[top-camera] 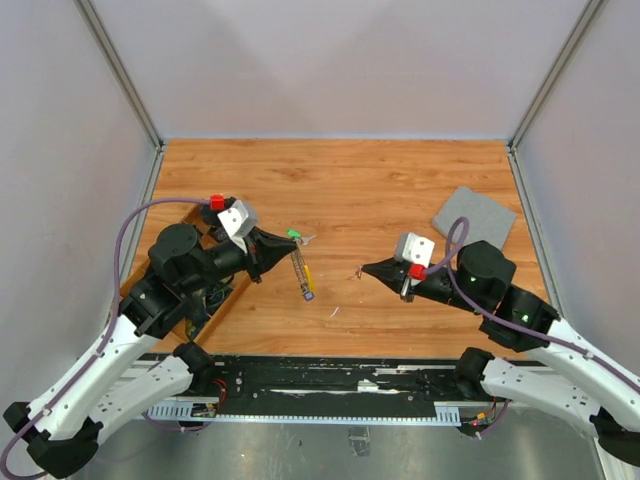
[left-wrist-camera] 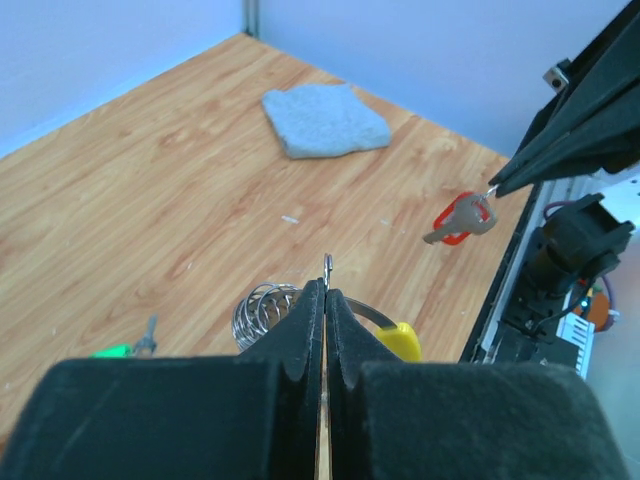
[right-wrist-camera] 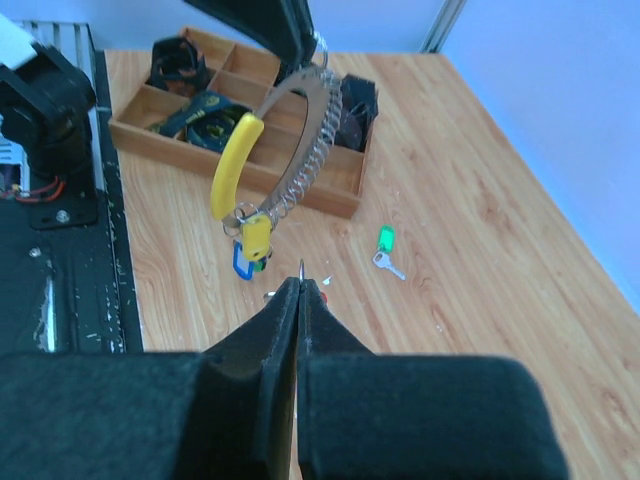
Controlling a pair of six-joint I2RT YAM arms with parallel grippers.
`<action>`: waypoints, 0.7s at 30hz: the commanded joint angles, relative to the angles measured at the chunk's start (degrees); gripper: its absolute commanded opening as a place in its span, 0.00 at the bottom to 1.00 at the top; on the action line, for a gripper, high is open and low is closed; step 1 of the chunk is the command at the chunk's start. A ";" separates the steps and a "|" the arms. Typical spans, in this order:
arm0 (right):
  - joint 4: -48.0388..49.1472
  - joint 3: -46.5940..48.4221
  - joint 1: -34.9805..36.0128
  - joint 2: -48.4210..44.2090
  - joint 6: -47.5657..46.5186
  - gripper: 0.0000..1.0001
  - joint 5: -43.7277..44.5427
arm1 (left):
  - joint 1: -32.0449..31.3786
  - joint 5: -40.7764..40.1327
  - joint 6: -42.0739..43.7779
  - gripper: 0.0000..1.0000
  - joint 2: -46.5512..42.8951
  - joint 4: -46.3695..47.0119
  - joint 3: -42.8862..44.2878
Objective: Put the keys on the keyring
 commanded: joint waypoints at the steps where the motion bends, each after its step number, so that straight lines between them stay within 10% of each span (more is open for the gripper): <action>1: -11.35 7.72 -0.71 -1.22 2.27 0.01 -1.69 | -3.23 3.48 2.21 0.01 1.21 5.31 3.15; 21: -26.42 20.95 -0.71 0.63 -3.94 0.01 -8.89 | -26.37 -19.44 26.13 0.01 6.60 8.54 8.17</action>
